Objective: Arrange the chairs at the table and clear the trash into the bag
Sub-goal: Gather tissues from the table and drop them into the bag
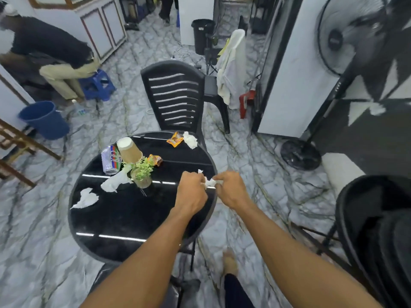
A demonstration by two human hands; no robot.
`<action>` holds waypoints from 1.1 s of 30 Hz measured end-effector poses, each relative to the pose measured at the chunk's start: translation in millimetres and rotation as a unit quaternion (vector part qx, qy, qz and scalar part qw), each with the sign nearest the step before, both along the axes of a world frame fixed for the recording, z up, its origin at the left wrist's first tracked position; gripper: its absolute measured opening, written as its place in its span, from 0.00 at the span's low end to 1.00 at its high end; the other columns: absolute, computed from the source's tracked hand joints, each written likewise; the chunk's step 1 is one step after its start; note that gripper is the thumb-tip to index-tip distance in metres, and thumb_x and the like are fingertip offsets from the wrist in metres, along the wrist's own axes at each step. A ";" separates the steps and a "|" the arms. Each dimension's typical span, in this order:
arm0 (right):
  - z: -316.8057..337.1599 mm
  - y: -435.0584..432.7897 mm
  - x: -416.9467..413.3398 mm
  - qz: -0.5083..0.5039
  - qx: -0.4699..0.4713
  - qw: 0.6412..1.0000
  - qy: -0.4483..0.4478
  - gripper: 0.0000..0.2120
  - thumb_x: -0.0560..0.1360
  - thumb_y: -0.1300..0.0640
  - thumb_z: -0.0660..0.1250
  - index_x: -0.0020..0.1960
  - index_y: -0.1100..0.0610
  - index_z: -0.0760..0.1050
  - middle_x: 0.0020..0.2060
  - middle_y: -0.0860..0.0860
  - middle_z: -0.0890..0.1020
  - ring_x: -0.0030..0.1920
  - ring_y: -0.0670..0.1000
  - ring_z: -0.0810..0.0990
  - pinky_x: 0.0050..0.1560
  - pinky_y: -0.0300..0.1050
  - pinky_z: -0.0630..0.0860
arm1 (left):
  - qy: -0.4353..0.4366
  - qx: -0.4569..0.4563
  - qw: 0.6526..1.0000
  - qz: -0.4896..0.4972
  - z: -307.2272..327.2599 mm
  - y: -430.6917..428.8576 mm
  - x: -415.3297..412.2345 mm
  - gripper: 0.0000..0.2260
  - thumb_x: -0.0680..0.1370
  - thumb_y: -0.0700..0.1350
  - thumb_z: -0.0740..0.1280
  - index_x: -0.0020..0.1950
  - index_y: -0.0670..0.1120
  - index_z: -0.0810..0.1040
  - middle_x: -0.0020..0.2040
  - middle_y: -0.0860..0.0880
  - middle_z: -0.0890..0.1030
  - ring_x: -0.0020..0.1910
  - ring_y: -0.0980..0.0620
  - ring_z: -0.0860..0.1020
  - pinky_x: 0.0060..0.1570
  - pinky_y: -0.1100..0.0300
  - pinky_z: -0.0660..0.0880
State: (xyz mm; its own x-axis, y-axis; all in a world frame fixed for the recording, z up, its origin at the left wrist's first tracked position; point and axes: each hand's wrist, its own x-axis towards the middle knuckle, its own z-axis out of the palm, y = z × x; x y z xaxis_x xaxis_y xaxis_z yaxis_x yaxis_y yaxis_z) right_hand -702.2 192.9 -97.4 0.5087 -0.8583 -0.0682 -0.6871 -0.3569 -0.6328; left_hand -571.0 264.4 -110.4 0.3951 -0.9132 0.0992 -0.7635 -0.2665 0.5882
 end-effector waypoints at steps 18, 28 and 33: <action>31.2 148.2 -386.3 -0.393 -0.051 0.917 -0.035 0.13 0.70 0.69 0.66 0.50 0.61 0.84 0.51 0.56 0.86 0.54 0.56 0.81 0.55 0.50 0.78 | 0.064 -0.049 0.916 -0.392 15.2 34.9 -365.7 0.04 0.74 0.38 0.63 0.39 0.43 0.75 0.32 0.47 0.77 0.33 0.46 0.74 0.33 0.48 0.72; 1.1 354.5 -647.2 -0.598 0.029 0.801 -0.016 0.14 0.70 0.68 0.67 0.52 0.61 0.86 0.53 0.57 0.86 0.56 0.57 0.82 0.61 0.49 0.77 | 0.060 0.002 0.788 -0.612 -23.3 175.4 -664.8 0.03 0.70 0.39 0.65 0.36 0.44 0.76 0.32 0.45 0.80 0.34 0.42 0.77 0.34 0.55 0.67; -32.0 447.1 -740.6 -0.699 0.054 0.713 -0.015 0.13 0.71 0.67 0.69 0.55 0.60 0.85 0.52 0.55 0.86 0.53 0.54 0.83 0.54 0.40 0.75 | 0.033 0.060 0.734 -0.676 -54.9 248.0 -776.1 0.04 0.70 0.39 0.66 0.37 0.47 0.75 0.34 0.46 0.81 0.36 0.43 0.79 0.35 0.54 0.69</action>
